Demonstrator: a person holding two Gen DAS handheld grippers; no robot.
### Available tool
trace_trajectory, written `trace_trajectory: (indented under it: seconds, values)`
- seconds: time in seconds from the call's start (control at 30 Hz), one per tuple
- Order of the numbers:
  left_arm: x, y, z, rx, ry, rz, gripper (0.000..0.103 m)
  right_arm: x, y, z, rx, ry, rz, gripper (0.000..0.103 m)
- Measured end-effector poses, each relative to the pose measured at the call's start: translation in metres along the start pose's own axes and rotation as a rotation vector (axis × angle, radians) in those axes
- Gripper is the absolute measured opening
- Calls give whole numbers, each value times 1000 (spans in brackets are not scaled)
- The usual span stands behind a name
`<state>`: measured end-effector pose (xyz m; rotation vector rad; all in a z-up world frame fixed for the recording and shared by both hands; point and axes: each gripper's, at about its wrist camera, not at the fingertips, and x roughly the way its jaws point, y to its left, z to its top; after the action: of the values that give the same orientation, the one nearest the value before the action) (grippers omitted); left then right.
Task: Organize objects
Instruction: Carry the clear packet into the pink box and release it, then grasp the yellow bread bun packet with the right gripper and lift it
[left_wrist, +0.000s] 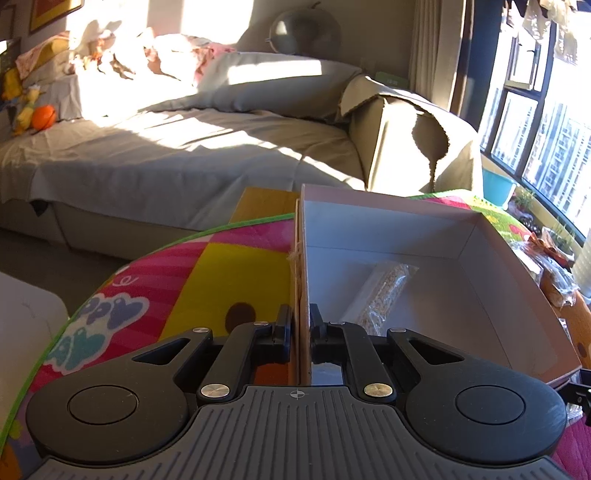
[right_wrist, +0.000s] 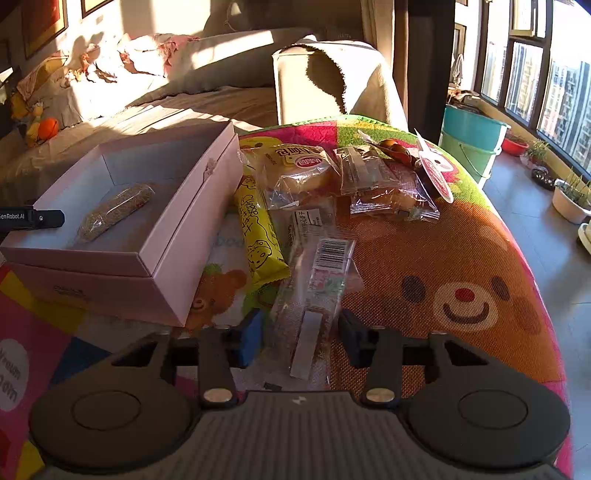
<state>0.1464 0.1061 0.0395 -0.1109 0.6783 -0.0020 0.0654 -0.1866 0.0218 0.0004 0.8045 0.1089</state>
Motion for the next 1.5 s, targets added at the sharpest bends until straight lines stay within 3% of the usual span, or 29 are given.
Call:
trace_trajectory:
  seconds: [0.23, 0.47, 0.7, 0.8, 0.97, 1.2, 1.5]
  values:
    - [0, 3, 0, -22, -3, -11, 11, -46, -11, 5, 11, 13, 58, 36]
    - [0, 7, -1, -42, -1, -23, 12, -100, 6, 60, 41, -148, 218, 36]
    - [0, 6, -1, -41, 5, -24, 12, -74, 71, 127, 50, -243, 371, 37]
    - [-2, 6, -1, -37, 10, -27, 12, -50, 99, 148, 41, -221, 429, 47]
    - [-4, 8, -3, -37, 9, -41, 13, -43, 104, 137, 4, -193, 401, 51]
    - [-3, 8, -1, -55, 8, -38, 13, -51, 26, 104, 96, -204, 219, 58]
    - [-2, 8, -1, -50, 10, -37, 13, -20, -37, 61, 177, -96, 62, 61]
